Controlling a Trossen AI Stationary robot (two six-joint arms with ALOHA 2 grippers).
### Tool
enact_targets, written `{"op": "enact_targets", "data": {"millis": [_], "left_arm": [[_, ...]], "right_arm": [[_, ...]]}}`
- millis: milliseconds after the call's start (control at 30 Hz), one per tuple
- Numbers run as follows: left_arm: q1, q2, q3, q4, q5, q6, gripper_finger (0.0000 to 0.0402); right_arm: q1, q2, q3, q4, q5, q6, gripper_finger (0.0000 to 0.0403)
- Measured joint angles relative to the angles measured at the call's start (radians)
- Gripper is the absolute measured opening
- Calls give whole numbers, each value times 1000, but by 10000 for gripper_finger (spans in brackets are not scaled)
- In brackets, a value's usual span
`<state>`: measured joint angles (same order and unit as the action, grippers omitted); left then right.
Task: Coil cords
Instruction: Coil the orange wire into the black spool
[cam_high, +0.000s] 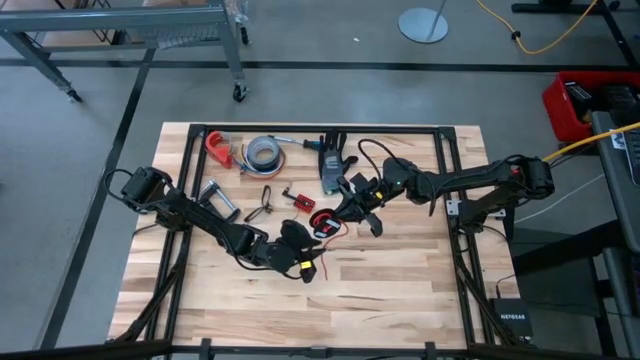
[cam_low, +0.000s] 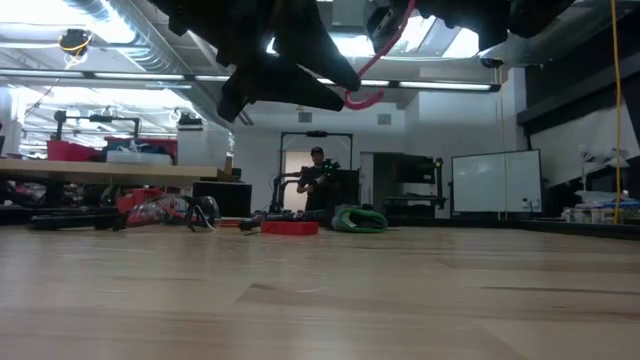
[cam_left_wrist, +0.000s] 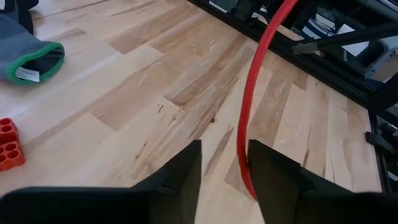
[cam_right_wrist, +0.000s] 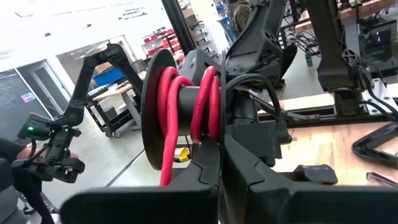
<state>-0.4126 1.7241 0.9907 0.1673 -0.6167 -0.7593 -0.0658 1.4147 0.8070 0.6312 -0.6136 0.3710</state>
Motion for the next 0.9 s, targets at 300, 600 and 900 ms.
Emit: {"op": "enact_targets", "data": {"millis": [300, 600, 900], "left_arm": [[0, 1, 0, 0, 0, 0, 20], [0, 2, 0, -2, 0, -1, 4], [0, -17, 0, -44, -1, -2, 2]], "right_arm": [[0, 0, 0, -4, -2, 3, 3], [-9, -18, 0, -81, -97, 1, 3], [-57, -97, 0, -367, -102, -72, 3]]}}
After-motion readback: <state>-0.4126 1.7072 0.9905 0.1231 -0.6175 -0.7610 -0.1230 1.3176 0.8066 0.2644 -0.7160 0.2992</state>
